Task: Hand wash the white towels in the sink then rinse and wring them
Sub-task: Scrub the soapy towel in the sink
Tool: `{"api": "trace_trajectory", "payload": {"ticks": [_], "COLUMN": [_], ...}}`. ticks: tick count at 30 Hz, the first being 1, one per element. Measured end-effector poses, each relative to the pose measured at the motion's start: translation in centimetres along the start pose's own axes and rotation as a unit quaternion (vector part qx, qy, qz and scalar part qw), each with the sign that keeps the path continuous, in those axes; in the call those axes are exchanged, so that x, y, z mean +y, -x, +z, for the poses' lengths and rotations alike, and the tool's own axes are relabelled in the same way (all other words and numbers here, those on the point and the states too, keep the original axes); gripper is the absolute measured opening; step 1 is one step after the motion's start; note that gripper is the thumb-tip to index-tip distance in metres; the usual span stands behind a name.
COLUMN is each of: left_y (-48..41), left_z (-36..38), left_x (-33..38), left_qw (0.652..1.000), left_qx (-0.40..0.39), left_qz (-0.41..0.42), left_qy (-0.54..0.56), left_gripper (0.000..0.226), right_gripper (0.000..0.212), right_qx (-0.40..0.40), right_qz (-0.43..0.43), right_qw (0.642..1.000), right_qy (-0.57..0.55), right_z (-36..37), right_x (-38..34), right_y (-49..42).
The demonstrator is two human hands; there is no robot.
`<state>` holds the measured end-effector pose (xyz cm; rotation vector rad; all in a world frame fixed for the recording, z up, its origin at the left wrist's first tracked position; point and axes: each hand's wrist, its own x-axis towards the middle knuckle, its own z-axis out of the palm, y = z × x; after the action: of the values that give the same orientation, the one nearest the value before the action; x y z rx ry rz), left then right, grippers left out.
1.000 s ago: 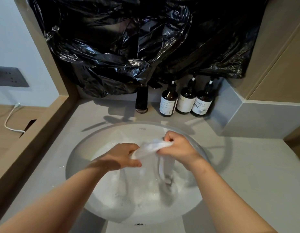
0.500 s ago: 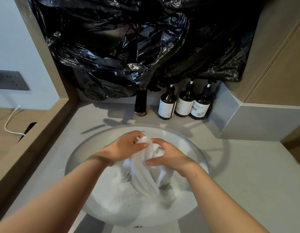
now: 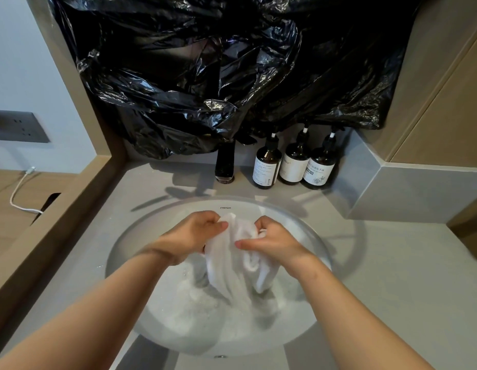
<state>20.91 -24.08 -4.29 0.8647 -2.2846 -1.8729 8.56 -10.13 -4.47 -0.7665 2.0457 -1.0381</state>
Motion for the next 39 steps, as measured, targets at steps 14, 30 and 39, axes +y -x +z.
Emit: {"api": "trace_trajectory", "payload": {"ticks": [14,30,39], "left_y": [1.1,2.1,2.8], "left_z": [2.7,4.6,3.1], "left_x": [-2.9,-2.7,3.0], "left_qw": [0.991,0.957,0.888], "left_qx": [-0.020,-0.087,0.032], "left_qz": [0.051,-0.088,-0.179], "left_qy": [0.119,0.262,0.422], "left_gripper": [0.090,0.042,0.051], "right_gripper": [0.008,0.026,0.043], "right_qx": [0.080,0.115,0.028], "right_qz": [-0.018,0.057,0.164], "right_qw": [0.946,0.840,0.970], "right_qy": [-0.313,-0.527,-0.175], "right_z": [0.0,-4.2,2.9], "right_x": [-5.0,-2.3,2.2], "right_y": [0.8,-0.1,0.4]}}
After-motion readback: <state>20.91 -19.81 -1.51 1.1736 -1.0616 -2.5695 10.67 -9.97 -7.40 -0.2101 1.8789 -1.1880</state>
